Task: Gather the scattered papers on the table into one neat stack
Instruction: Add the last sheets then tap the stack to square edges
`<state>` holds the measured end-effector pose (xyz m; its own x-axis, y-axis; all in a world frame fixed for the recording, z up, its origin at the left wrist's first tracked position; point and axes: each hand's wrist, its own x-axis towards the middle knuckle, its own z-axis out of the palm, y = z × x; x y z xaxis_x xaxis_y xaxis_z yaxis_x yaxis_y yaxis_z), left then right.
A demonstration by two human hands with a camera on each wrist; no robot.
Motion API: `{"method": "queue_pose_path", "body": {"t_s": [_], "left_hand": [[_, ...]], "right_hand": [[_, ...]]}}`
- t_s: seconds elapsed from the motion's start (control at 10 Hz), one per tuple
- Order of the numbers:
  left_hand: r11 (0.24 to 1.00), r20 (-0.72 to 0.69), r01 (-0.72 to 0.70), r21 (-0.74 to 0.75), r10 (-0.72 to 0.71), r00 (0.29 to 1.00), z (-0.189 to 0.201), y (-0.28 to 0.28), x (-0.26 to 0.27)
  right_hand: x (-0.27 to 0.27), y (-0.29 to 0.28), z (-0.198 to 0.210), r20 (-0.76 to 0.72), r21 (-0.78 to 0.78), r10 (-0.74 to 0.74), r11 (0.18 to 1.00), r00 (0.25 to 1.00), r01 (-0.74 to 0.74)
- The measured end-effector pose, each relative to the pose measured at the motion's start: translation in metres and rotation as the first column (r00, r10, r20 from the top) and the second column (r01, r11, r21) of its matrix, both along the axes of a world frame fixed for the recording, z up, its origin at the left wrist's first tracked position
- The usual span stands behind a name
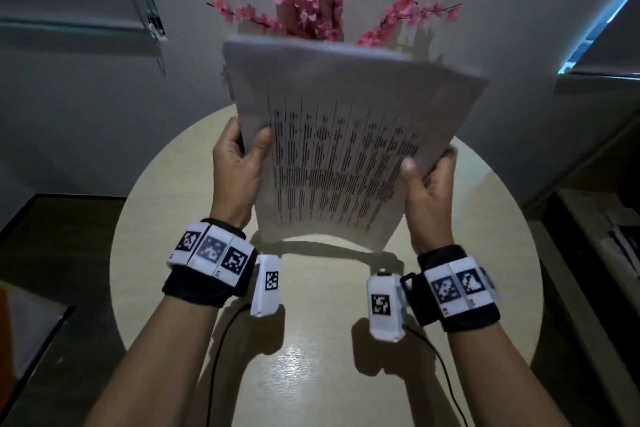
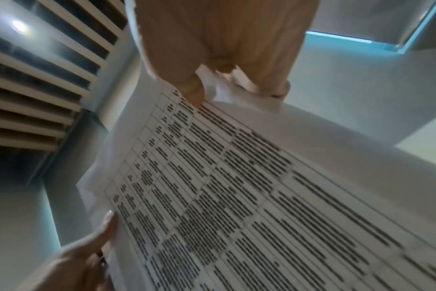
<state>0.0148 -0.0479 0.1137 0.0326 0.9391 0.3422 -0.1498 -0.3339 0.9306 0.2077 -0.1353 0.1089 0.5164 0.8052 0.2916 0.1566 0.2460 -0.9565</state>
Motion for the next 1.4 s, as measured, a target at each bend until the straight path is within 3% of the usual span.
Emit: {"method": "queue_pose_path", "body": {"t_s": [0.1,0.3,0.4,0.5,0.6,0.7,0.8,1.0,1.2,1.4], "left_hand": [[0.992,-0.013,-0.019,-0.127,0.017,1.0,-0.03,-0.013,-0.003],[0.958,-0.202,-0.139,-0.251,0.088,0.975,-0.082,-0.034,0.001],[0.935,-0.279,-0.179,-0.308,0.091,0.956,-0.1,-0.031,0.003],[0.916,-0.395,-0.254,-0.311,0.118,0.911,-0.104,-0.01,0.005],[0.887,-0.445,-0.328,-0.326,0.162,0.881,-0.101,0.026,0.014],[0.84,-0.546,-0.391,-0.376,0.139,0.826,-0.105,0.067,0.027],[0.779,-0.577,-0.422,-0.464,0.096,0.811,-0.118,0.103,0.039],[0.719,-0.638,-0.42,-0.554,-0.043,0.768,-0.154,0.15,0.059],[0.753,-0.72,-0.346,-0.56,-0.235,0.653,-0.172,0.159,0.066],[0.712,-0.71,-0.361,-0.602,-0.271,0.649,-0.169,0.164,0.056]], "right_hand": [[-0.015,-0.008,-0.029,-0.093,-0.122,0.056,0.99,0.994,-0.067],[-0.026,-0.005,-0.07,-0.178,-0.246,0.026,0.967,0.984,-0.07],[-0.022,-0.003,-0.089,-0.097,-0.376,0.031,0.924,0.995,-0.065],[-0.013,0.01,-0.1,0.064,-0.428,0.009,0.904,0.998,0.019],[-0.005,0.041,-0.1,0.115,-0.461,-0.028,0.884,0.993,0.078],[0.004,0.082,-0.106,0.003,-0.564,-0.065,0.824,0.998,0.055],[0.018,0.123,-0.119,-0.018,-0.678,-0.087,0.733,0.996,0.052],[0.037,0.168,-0.152,0.116,-0.808,-0.097,0.57,0.988,0.151],[0.028,0.176,-0.16,0.311,-0.908,0.091,0.321,0.946,0.268],[0.037,0.162,-0.154,0.309,-0.903,0.096,0.342,0.946,0.26]]}}
